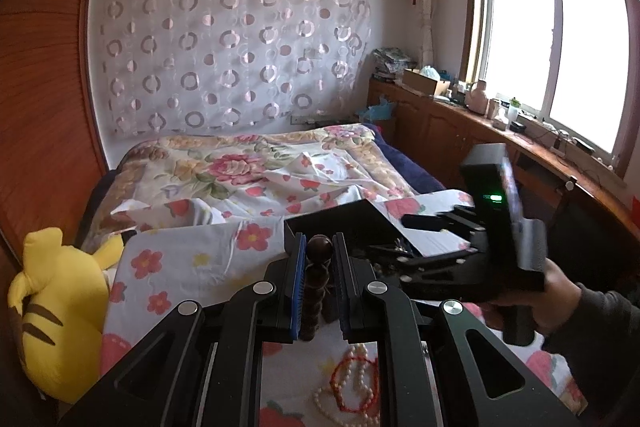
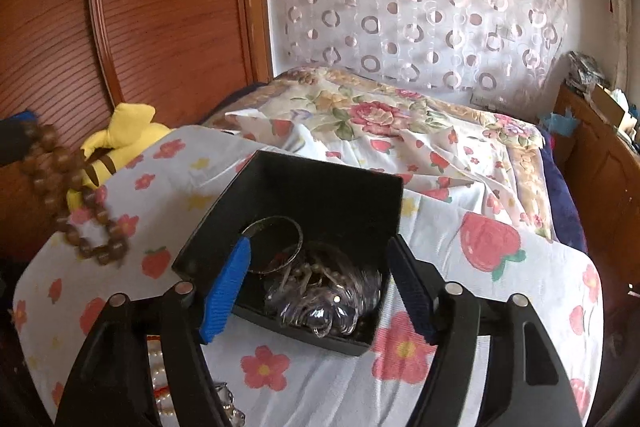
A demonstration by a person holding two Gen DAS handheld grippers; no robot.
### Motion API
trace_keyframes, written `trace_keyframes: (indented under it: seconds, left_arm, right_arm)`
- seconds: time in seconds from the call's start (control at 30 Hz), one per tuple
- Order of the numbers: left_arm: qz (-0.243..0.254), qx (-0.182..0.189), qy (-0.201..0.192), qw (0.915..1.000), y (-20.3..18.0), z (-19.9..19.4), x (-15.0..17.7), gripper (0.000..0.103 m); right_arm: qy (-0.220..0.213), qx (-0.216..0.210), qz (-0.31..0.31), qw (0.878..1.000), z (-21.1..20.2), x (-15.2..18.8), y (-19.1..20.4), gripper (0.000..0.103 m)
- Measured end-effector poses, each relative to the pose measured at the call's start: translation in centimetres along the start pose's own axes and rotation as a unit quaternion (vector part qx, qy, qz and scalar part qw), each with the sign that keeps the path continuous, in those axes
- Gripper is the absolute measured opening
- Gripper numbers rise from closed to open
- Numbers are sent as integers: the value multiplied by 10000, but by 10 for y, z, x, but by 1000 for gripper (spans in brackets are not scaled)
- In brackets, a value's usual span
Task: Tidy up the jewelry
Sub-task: 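Drop the brooch in the box with the right tool while the left drops the bracelet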
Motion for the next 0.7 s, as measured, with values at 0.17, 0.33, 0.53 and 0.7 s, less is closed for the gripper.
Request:
trace_keyframes:
  seconds: [0.17, 0.33, 0.53, 0.7]
  left_arm:
    - [-6, 0, 85, 10000, -7, 23, -13, 12]
    - [21, 12, 159, 9999, -18, 47, -24, 12]
    - [110, -92, 225, 9996, -33, 71, -33, 12]
    - [135, -171, 444, 9988, -36, 96, -27, 12]
  right_arm:
    - [-141, 18, 92, 9999, -23, -1, -14, 74]
    - [-206, 119, 118, 9996, -42, 6, -26, 74]
    - [-230, 130, 213, 9994, -53, 19, -38, 74]
    - [-253, 70, 280, 9993, -59, 31, -41, 74]
Point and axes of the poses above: each gripper's, at about its wrist camera, not at the fingertips, and z roughly the way its jaws point, y to its left, x to its underside, the point moved 3 cm from there along z, roughly the way its jaws point, and after that the axes turned 4 degrees about -x, right-handed, at the moved point
